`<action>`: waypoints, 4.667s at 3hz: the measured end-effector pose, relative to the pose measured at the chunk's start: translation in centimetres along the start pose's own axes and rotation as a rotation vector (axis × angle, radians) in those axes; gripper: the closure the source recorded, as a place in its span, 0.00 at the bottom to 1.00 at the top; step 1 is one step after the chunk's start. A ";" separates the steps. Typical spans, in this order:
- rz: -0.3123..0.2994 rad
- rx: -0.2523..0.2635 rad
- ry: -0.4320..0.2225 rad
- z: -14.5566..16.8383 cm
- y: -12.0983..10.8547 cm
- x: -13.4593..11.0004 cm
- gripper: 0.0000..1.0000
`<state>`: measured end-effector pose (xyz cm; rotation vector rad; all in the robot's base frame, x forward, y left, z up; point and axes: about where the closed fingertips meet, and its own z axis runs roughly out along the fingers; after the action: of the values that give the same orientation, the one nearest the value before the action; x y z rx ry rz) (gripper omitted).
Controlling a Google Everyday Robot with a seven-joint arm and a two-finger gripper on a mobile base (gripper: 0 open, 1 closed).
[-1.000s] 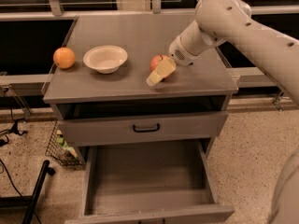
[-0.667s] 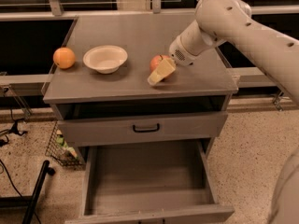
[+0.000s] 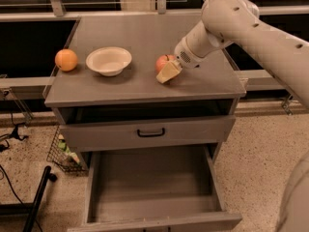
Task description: Place apple into middle drawer
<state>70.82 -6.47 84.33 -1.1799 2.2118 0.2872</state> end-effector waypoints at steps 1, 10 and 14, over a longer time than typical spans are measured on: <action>0.000 0.000 0.000 0.0 0.0 0.0 0.86; -0.245 -0.206 -0.067 -12.9 4.7 1.2 1.00; -0.220 -0.275 -0.053 -6.1 14.1 11.0 1.00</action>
Offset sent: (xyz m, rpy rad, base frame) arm 0.0000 0.0000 0.0000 0.0000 0.0000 0.0000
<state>52.28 -8.47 81.20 -1.5307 2.0188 0.5366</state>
